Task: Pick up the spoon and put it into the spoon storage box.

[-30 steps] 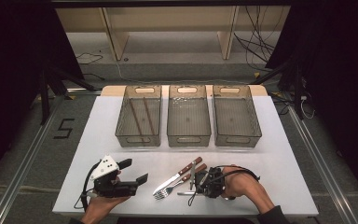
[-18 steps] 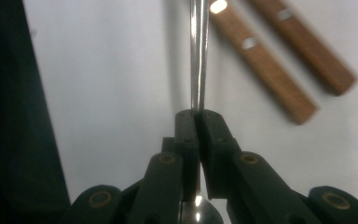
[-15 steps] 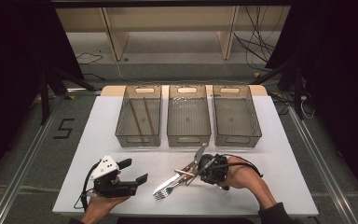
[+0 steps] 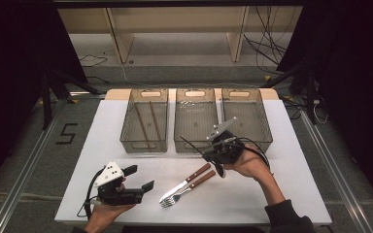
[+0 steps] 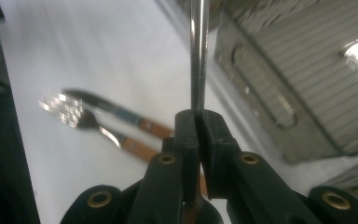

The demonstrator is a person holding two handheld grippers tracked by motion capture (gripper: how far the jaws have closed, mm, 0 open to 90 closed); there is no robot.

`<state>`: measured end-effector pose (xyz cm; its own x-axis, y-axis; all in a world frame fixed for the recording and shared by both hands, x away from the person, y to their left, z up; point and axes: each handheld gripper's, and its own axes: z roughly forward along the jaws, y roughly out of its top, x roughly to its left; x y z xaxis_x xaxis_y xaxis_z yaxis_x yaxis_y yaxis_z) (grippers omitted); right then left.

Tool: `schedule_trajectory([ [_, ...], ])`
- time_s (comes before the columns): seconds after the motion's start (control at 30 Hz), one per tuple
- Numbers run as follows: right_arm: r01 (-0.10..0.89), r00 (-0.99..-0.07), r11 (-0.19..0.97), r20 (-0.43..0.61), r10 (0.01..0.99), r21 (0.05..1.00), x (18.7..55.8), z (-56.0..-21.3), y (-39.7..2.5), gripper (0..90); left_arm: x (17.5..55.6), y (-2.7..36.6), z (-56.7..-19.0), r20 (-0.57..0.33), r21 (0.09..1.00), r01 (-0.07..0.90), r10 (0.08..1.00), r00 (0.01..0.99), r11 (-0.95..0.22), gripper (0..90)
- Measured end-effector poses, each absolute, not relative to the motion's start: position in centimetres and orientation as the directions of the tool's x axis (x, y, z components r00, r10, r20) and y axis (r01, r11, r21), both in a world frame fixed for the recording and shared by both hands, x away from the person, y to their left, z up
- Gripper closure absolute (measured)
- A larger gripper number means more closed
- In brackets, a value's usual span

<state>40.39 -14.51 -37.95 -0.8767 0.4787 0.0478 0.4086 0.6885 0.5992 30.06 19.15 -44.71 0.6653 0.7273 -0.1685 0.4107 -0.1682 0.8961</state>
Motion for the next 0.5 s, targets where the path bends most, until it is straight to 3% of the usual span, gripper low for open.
schedule_trajectory([
  [0.5,0.456,-0.798,0.508,0.083,0.597,0.73,43.5,-34.9,-15.1,86.1,30.1,19.2,-44.7,-0.169,0.898,0.408,0.728,0.664,-0.163,15.5],
])
